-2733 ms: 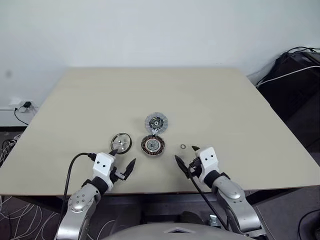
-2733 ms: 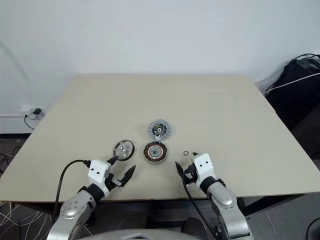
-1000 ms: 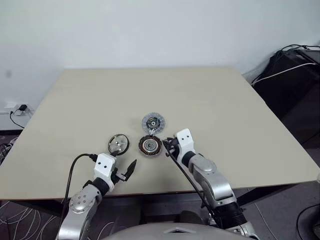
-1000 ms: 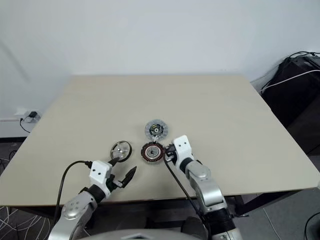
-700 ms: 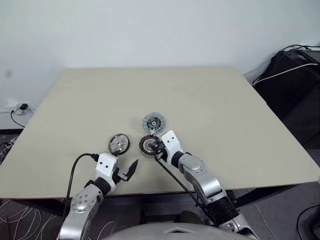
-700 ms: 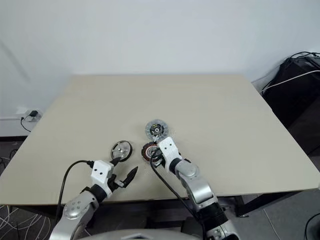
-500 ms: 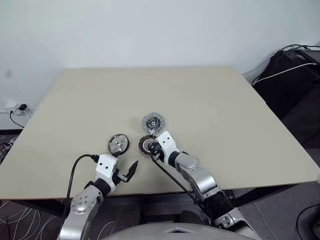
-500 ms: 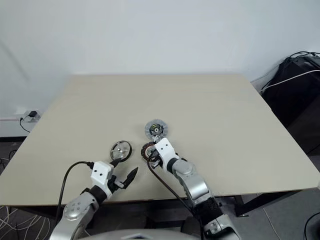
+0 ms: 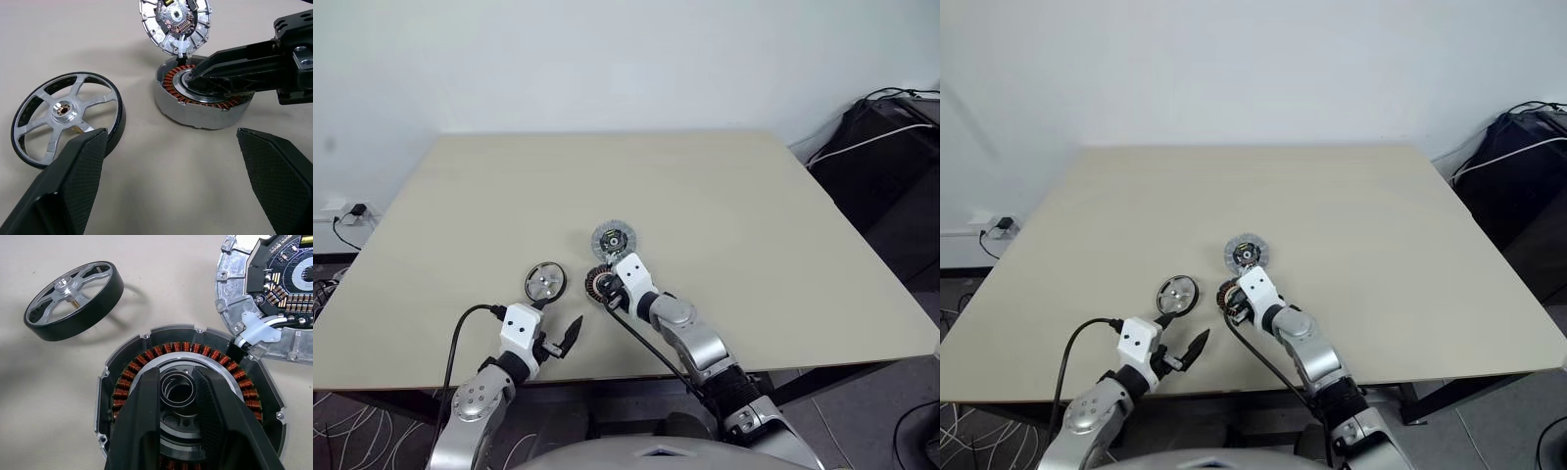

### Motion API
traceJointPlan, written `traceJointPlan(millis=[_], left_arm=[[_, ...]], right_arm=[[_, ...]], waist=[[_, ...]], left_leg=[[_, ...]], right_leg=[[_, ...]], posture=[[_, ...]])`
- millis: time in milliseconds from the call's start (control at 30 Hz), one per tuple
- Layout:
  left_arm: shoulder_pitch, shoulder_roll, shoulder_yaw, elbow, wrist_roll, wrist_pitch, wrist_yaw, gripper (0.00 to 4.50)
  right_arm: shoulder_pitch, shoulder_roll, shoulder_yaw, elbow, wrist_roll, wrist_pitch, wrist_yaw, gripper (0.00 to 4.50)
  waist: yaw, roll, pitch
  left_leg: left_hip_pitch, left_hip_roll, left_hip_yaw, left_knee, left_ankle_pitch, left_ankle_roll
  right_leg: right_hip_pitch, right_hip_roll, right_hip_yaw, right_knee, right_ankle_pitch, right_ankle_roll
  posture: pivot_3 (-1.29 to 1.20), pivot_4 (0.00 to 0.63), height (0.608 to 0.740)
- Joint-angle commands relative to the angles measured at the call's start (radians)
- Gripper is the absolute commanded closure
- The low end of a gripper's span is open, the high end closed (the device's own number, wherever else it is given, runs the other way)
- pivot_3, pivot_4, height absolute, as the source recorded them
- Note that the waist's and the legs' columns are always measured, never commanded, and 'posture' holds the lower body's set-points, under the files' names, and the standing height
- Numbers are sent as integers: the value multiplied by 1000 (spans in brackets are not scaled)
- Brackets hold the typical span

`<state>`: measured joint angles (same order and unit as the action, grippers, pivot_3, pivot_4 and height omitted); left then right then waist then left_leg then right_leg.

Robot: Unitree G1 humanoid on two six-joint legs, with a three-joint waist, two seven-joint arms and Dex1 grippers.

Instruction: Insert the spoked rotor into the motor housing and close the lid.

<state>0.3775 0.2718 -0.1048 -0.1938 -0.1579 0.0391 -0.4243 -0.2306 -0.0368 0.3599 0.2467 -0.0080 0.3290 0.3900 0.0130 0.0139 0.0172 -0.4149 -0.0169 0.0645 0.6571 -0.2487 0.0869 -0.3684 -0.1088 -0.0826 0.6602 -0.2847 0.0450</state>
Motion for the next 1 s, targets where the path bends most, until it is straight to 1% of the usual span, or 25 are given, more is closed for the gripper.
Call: traceJointPlan(millis=[33, 267, 300, 367, 400, 467, 600, 700, 733, 767, 1000], left_arm=[[-7, -5, 4, -32, 0, -17, 1, 0], [-16, -5, 0, -23, 1, -15, 0, 0], [-17, -5, -1, -22, 1, -15, -1, 0], [-19, -6, -2, -20, 1, -15, -2, 0], [-20, -6, -2, -19, 1, -14, -2, 0], [-21, -6, -3, -18, 1, -14, -3, 0], [-21, -6, -4, -17, 0, -14, -4, 0], [-21, -5, -3, -17, -1, -13, -5, 0], [-20, -5, -3, -18, 0, -13, -5, 0], [-20, -5, -3, -18, 0, -13, -5, 0], [-22, -4, -4, -21, 2, -8, -4, 0]], right_arm=[[-2, -3, -9, -20, -2, -2, 7, 3817], [3, -10, -7, -44, 1, 5, 18, 3817], [4, -10, -7, -48, 1, 6, 19, 3084], [9, -9, -4, -62, 9, 9, 32, 2566], [12, -8, -2, -70, 15, 10, 43, 2566], [17, -5, -2, -83, 21, 6, 51, 2823], [28, 6, -9, -117, 37, 5, 55, 4003], [35, 8, -7, -149, 48, 11, 65, 4003], [38, 9, -6, -161, 50, 13, 66, 4392], [40, 10, -5, -171, 56, 18, 70, 4495], [37, 12, 11, -188, 47, 39, 63, 4495]], waist=[[0, 0, 0], [0, 0, 0], [0, 0, 0], [0, 0, 0], [0, 0, 0], [-1, 0, 0], [0, 0, 0], [0, 0, 0], [0, 0, 0], [0, 0, 0], [0, 0, 1]], left_leg=[[0, 0, 0, 0, 0, 0], [0, 0, 0, 0, 0, 0], [0, 0, 0, 0, 0, 0], [0, 0, 0, 0, 0, 0], [0, 0, 0, 0, 0, 0], [0, 0, 0, -1, 0, 0], [0, 0, 0, -1, 0, 0], [0, 0, 0, -1, 0, 0], [0, 0, 0, -1, 0, 0], [0, 0, 0, -1, 0, 0], [0, 0, 0, -1, 0, 0]], right_leg=[[0, 0, 0, 0, 0, 0], [0, 0, 0, 0, 0, 0], [0, 0, 0, 0, 0, 0], [0, 0, 0, 0, 0, 0], [0, 0, 0, 0, 0, 0], [0, 0, 0, 0, 0, 0], [-1, 0, 0, 0, 0, 0], [-1, 0, 0, 0, 0, 0], [-1, 0, 0, 0, 0, 0], [-1, 0, 0, 0, 0, 0], [-1, 0, 0, 0, 0, 0]], posture=[[0, 0, 740], [0, 0, 740], [0, 0, 740], [0, 0, 740], [0, 0, 740], [0, 0, 740], [0, 0, 740], [0, 0, 740], [0, 0, 740], [0, 0, 740], [0, 0, 740]])
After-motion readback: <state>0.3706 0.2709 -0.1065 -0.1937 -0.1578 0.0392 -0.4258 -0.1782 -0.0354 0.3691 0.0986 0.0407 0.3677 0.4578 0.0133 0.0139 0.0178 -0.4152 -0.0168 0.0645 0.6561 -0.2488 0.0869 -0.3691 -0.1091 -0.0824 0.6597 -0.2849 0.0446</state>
